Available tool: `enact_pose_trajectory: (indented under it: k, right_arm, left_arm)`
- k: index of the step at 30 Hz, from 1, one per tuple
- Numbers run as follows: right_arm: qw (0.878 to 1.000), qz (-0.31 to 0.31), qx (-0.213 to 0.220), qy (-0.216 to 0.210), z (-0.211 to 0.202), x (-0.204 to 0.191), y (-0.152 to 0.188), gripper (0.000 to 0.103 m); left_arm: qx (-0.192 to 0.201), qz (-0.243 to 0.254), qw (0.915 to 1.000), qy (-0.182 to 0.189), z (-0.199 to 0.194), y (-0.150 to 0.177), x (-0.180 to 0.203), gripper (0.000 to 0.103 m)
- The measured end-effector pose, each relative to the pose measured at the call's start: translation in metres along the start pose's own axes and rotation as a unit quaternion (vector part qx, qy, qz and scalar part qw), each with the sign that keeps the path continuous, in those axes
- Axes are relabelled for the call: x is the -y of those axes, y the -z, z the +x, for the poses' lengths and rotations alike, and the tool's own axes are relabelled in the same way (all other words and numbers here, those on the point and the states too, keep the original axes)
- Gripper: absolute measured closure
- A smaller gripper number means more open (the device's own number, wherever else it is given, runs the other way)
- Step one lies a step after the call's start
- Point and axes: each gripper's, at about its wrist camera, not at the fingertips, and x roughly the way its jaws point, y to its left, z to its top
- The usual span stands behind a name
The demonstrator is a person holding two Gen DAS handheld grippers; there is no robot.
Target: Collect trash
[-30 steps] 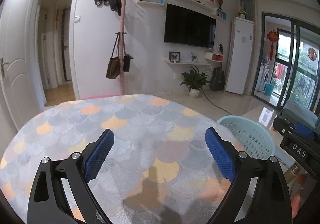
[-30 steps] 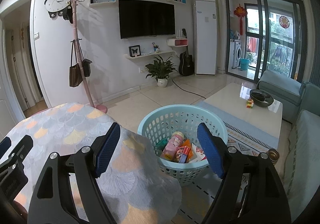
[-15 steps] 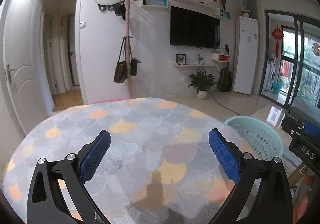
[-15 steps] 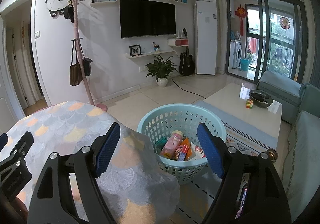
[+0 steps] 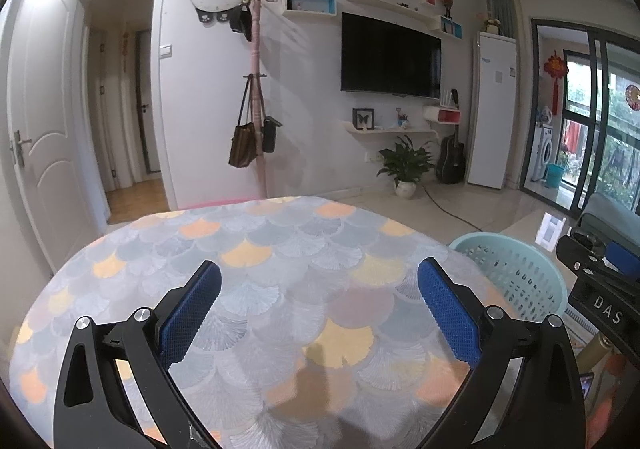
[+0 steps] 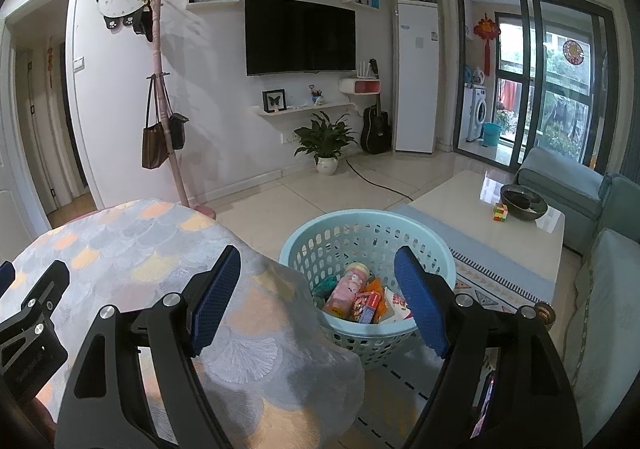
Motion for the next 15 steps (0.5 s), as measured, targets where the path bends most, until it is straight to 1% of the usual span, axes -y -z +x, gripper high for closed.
enact_pose_trajectory:
  k: [4,6,7,9,12,15]
  right_arm:
    - [1.000,-0.004,0.002,-0.001,-0.001,-0.002,-0.001,0.028]
    - [1.000,-0.006,0.001,-0.002,-0.001,-0.003,-0.001,0.028]
    - [1.000,-0.006,0.000,-0.003,-0.002,-0.004,-0.001,0.028]
    - [1.000,-0.008,-0.001,-0.004,-0.003,-0.005,-0.001,0.028]
    - [1.000,-0.014,0.002,-0.005,-0.009,-0.006,-0.003,0.028]
    - [1.000,-0.019,0.005,-0.005,-0.016,-0.007,-0.004,0.028]
  left_arm:
    - [-0.002,0.001,1.0000,0.005,-0.001,0.000,0.000,0.007]
    - [0.001,0.005,1.0000,-0.002,-0.002,0.000,0.001,0.007]
    - [0.001,0.005,1.0000,0.000,-0.003,-0.001,0.001,0.007]
    - [-0.006,0.002,1.0000,0.002,-0.001,-0.002,0.001,0.007]
    - [-0.021,-0.009,0.9996,0.017,-0.001,-0.005,-0.001,0.007]
    - [-0.018,-0.007,0.9998,0.007,-0.009,-0.006,-0.001,0.007]
